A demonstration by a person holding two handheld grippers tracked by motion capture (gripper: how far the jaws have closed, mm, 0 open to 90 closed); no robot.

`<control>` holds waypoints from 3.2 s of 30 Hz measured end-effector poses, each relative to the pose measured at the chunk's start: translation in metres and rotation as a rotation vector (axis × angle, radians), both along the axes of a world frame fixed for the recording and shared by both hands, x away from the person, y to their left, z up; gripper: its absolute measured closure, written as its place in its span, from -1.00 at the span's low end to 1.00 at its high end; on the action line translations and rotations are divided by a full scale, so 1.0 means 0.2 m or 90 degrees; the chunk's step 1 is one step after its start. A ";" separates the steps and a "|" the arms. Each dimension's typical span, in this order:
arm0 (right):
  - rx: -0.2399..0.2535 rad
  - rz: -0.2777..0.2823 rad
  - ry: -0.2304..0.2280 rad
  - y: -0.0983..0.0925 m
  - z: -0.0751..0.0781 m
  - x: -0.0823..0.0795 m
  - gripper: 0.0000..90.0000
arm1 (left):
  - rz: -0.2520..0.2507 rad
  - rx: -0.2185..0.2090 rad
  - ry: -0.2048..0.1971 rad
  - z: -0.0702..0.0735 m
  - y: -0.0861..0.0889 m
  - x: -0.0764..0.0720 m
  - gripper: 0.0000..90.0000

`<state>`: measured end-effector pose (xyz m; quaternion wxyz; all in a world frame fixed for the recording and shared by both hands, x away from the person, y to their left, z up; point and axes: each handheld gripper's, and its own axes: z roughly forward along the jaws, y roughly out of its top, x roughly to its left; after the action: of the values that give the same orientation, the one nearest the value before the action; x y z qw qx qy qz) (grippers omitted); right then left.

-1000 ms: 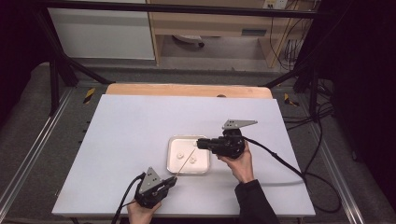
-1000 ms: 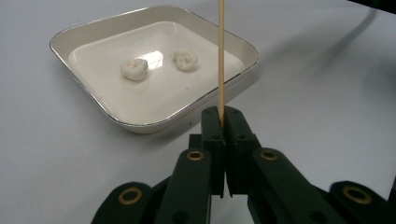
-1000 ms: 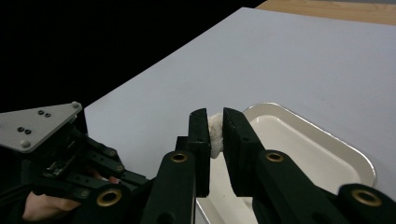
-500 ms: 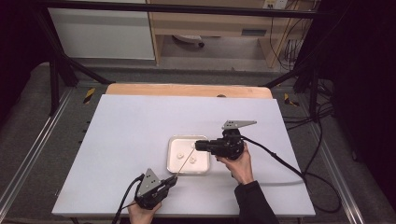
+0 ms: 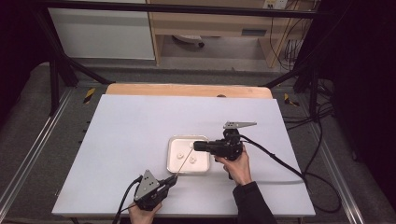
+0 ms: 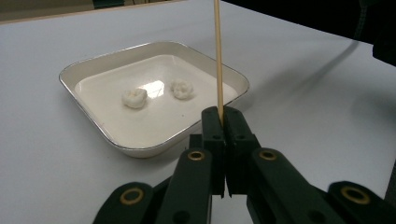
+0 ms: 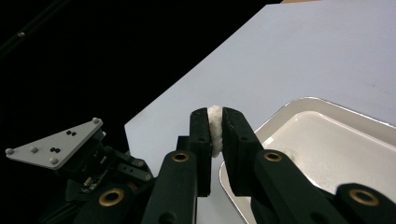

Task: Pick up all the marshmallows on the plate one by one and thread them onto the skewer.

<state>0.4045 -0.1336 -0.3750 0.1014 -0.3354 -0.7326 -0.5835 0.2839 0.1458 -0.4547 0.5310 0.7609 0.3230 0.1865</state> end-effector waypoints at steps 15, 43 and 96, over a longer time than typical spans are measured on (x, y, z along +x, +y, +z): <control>0.041 0.027 0.002 0.00 -0.02 -0.03 0.88 | -0.017 0.006 -0.007 -0.01 -0.03 0.01 0.97; -0.002 0.041 -0.087 0.01 -0.03 -0.11 0.87 | -0.015 0.038 -0.004 -0.01 -0.06 0.01 0.98; -0.002 0.035 -0.077 0.02 -0.09 -0.15 0.87 | -0.017 0.047 0.012 -0.01 -0.08 0.01 0.98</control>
<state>0.3745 -0.1296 -0.3938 0.0725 -0.2797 -0.7470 -0.5987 0.2863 0.1306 -0.4568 0.5022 0.7856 0.3110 0.1841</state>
